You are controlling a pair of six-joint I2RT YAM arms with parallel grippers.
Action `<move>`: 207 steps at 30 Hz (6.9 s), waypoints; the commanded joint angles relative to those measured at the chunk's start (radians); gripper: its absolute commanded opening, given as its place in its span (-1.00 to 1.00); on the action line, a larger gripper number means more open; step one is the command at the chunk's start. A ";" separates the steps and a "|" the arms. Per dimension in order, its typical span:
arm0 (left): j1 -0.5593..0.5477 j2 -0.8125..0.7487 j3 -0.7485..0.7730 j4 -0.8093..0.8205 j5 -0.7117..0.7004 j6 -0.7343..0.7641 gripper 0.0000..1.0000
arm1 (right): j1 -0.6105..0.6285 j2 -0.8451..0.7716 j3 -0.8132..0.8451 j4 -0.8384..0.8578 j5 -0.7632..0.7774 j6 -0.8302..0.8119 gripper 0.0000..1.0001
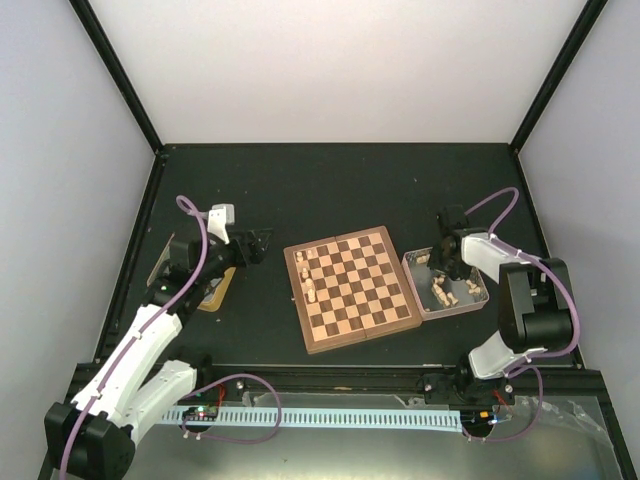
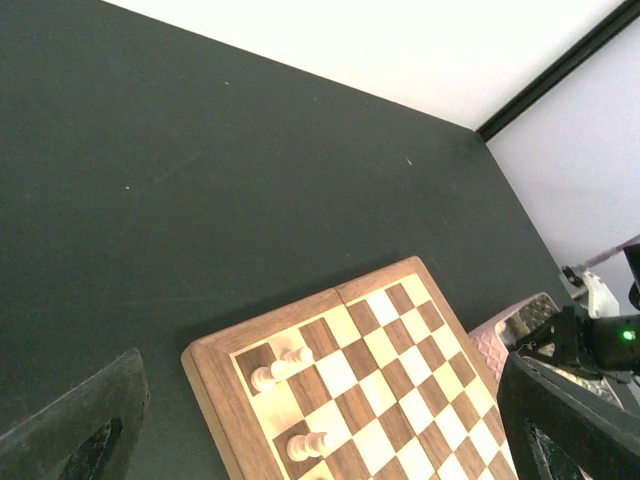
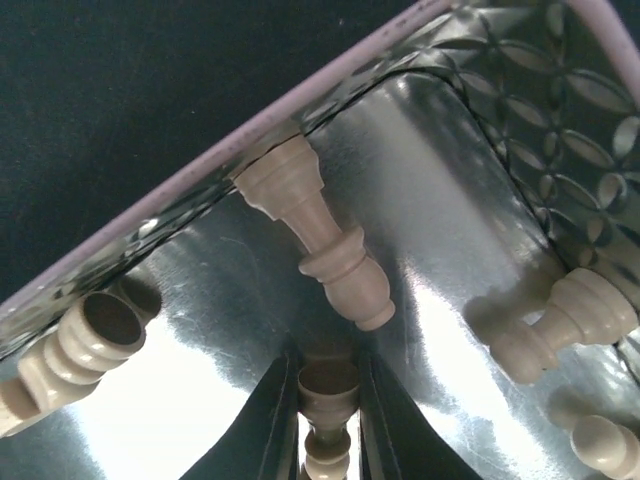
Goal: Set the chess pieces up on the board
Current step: Pick up the chess piece from the storage box, then place the chess piece on the chessboard, then adjust the chess piece on the chessboard.
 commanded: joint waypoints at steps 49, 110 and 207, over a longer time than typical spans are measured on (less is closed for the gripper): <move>-0.737 0.467 0.036 0.569 -0.371 0.030 -0.30 | 0.513 -0.450 -0.259 0.773 -0.614 1.402 -0.89; -0.493 0.909 0.692 -0.612 -0.366 0.070 -0.97 | 0.190 -0.649 -0.289 0.385 -0.597 0.641 0.33; -0.407 1.109 0.836 -0.615 -0.413 0.088 -0.74 | 0.147 -0.720 -0.260 0.211 -0.450 0.506 0.32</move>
